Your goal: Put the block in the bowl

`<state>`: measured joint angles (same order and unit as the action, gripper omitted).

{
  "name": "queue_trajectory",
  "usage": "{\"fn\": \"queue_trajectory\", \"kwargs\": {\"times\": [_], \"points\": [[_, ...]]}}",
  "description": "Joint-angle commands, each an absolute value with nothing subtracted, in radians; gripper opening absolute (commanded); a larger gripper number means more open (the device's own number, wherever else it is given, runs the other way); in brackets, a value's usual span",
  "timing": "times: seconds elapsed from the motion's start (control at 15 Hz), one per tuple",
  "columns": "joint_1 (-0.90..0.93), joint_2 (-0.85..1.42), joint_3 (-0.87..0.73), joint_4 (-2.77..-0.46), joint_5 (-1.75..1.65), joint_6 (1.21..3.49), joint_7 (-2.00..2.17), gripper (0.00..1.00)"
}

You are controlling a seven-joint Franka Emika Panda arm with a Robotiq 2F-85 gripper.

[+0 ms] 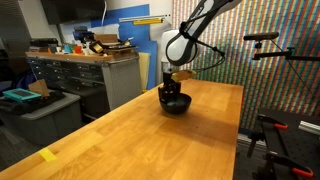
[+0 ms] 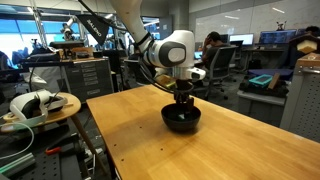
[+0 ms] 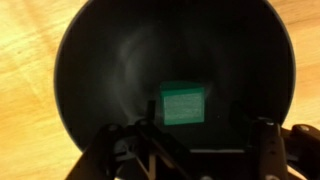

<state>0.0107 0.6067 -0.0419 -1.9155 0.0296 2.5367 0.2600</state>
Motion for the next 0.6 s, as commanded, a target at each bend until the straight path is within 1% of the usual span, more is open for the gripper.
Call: {"fn": "queue_trajectory", "kwargs": {"times": [0.0, 0.53], "points": [[0.009, 0.584, -0.044, -1.916, 0.056, 2.526, 0.252, 1.00], [0.012, 0.445, -0.037, -2.047, 0.056, 2.567, 0.242, 1.00]]}}
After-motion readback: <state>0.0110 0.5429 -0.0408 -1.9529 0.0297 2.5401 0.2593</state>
